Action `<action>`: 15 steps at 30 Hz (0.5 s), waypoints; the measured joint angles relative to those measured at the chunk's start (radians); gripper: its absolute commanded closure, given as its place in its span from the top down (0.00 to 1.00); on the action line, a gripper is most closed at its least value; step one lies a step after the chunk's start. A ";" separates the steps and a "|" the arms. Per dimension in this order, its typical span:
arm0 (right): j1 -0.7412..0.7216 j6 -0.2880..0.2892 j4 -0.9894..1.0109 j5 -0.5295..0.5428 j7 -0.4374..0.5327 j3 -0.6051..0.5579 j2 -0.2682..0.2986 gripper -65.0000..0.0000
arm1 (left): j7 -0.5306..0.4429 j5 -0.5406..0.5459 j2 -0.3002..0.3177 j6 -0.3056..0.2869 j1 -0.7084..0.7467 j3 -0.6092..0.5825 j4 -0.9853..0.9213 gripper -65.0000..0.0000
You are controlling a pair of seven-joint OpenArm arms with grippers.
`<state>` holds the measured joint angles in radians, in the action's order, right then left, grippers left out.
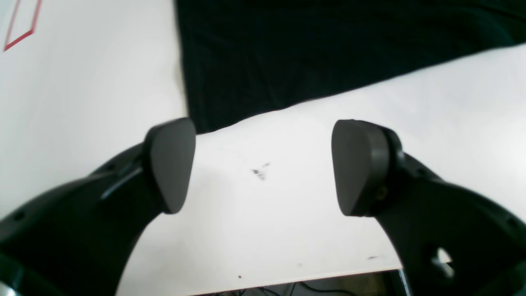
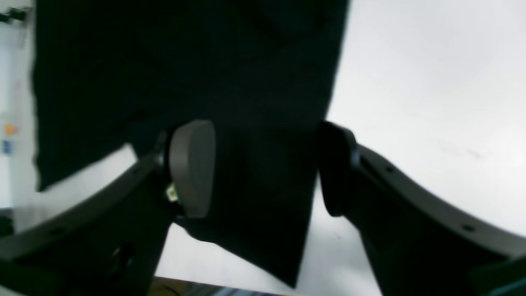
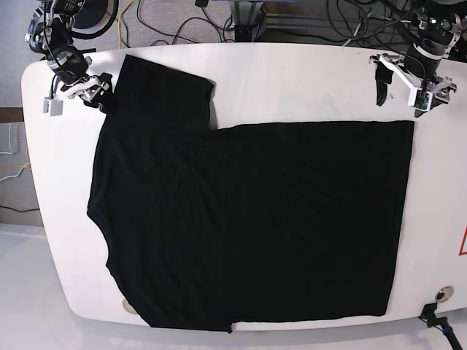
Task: Fold the T-shirt properly
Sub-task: 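Close the right gripper on the shirt corner by the sleeve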
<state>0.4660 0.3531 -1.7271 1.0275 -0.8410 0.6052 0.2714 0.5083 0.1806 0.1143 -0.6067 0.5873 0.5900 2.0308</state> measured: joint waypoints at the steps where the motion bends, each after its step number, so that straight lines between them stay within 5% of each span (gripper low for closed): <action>1: 0.015 0.003 0.000 0.008 0.003 0.007 0.002 0.57 | 0.000 0.000 0.000 0.000 -0.003 -0.001 0.000 0.76; 7: 0.108 0.008 0.019 -0.019 -0.009 0.009 -0.061 0.57 | 0.000 0.000 -0.002 0.004 -0.012 -0.002 0.000 0.76; 15: 0.128 0.008 0.058 -0.009 0.010 0.008 -0.050 0.56 | 0.000 0.000 -0.002 0.003 -0.023 -0.001 0.000 0.76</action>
<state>0.5938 0.3614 -1.6695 1.0183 -0.8307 0.6136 0.2214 0.5083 0.1806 0.1120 -0.6033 0.5648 0.5892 2.0308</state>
